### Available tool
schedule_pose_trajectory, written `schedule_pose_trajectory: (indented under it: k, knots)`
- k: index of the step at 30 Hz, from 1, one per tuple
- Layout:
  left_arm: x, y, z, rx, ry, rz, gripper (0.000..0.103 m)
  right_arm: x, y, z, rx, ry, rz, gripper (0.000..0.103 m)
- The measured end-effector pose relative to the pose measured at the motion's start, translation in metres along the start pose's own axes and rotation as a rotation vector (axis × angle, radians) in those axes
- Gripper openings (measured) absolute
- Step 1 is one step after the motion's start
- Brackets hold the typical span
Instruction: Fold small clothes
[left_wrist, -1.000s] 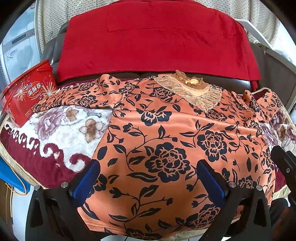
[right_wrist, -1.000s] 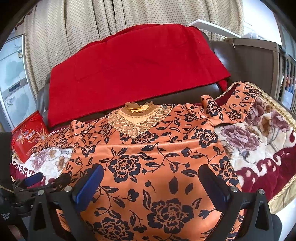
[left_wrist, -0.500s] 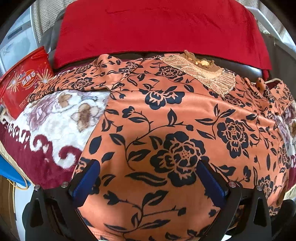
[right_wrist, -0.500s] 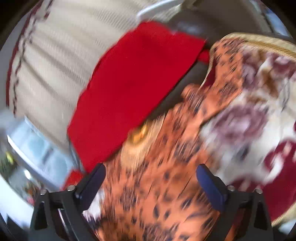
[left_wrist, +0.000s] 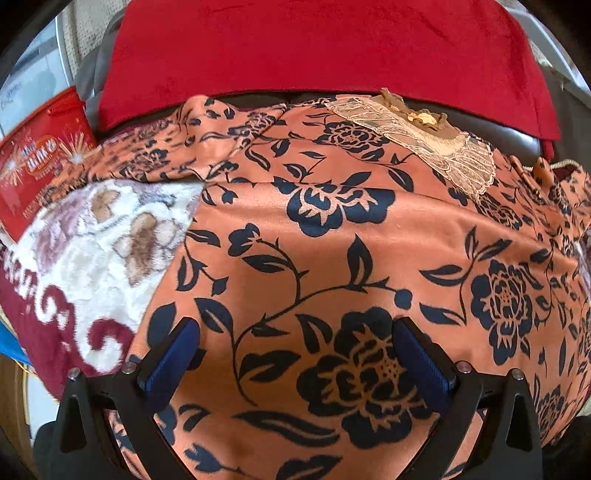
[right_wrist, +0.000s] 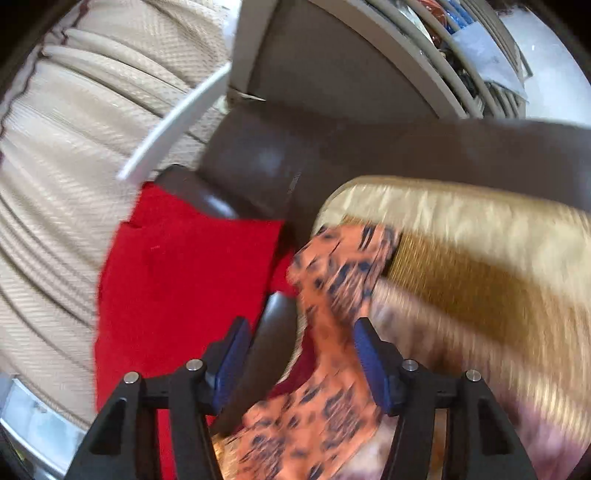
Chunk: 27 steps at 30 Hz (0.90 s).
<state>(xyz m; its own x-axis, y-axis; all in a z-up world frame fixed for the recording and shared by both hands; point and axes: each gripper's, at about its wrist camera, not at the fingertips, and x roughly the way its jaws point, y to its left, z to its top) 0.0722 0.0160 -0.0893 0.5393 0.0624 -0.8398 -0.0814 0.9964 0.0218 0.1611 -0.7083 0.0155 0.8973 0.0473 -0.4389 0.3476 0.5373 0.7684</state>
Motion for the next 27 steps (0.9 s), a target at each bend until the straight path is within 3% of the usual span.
schedule_pose_trajectory:
  k: [7, 9, 11, 12, 13, 17, 22, 27]
  knots:
    - [0.009, 0.014, -0.008, -0.036, -0.022, -0.126, 0.103, 0.055, -0.024, 0.034, 0.017, 0.061, -0.162, 0.062]
    - [0.009, 0.012, -0.009, -0.03, -0.028, -0.132, 0.103, 0.063, -0.028, 0.036, 0.017, 0.068, -0.151, 0.062]
    - [0.011, 0.013, -0.009, -0.037, -0.024, -0.147, 0.103, 0.07, -0.024, 0.04, -0.015, 0.073, -0.174, 0.043]
    - [0.012, 0.015, -0.009, -0.043, -0.02, -0.158, 0.103, 0.075, -0.019, 0.042, -0.05, 0.074, -0.21, 0.021]
    - [0.013, 0.017, -0.008, -0.044, -0.017, -0.171, 0.103, 0.074, -0.012, 0.043, -0.093, 0.059, -0.251, 0.009]
    - [0.014, 0.019, -0.009, -0.035, -0.023, -0.198, 0.103, 0.053, 0.044, 0.035, -0.304, -0.021, -0.311, 0.006]
    - [0.013, 0.023, -0.008, -0.038, -0.026, -0.237, 0.103, 0.017, 0.146, 0.003, -0.495, -0.069, -0.186, 0.006]
    - [0.008, 0.032, -0.011, -0.029, -0.031, -0.273, 0.103, -0.006, 0.253, -0.069, -0.612, -0.05, -0.004, 0.006]
